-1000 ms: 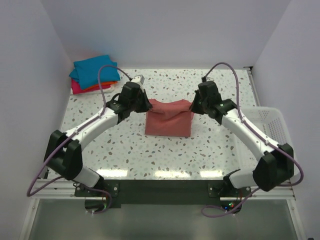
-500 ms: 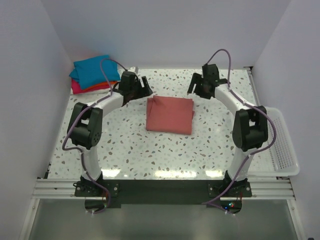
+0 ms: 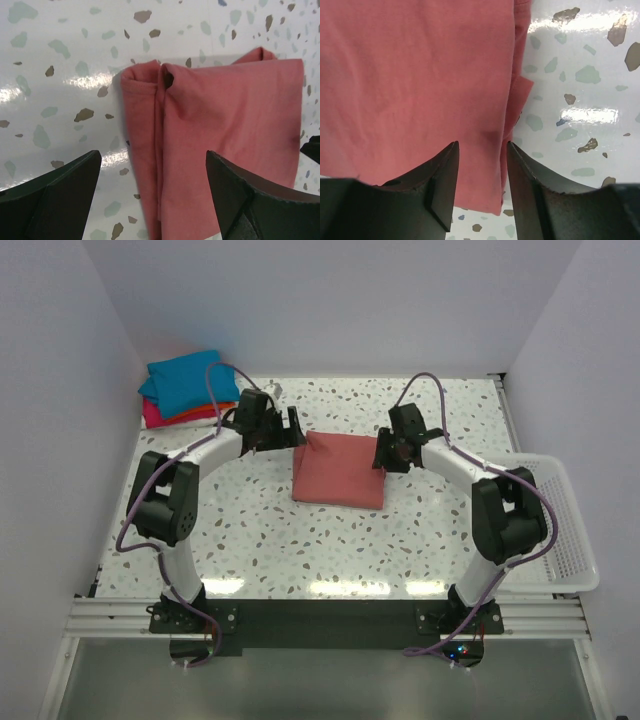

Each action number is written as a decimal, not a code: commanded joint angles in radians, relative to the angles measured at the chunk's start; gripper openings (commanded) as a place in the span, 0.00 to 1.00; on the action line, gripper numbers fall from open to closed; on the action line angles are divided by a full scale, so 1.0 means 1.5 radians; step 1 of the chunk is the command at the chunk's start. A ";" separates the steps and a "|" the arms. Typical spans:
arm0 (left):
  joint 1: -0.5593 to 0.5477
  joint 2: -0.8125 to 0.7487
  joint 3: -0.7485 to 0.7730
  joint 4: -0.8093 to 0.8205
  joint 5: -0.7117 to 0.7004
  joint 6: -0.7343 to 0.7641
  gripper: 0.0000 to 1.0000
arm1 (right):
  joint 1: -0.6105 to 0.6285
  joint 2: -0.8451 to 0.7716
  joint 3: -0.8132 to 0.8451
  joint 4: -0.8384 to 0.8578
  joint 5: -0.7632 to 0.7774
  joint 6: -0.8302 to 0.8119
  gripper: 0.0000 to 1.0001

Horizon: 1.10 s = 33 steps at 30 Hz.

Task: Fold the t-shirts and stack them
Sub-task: Neatly place the folded tshirt to the corner

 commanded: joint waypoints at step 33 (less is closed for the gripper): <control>-0.105 0.219 0.310 -0.230 -0.324 0.137 0.00 | -0.001 0.003 0.056 0.011 -0.001 0.018 0.64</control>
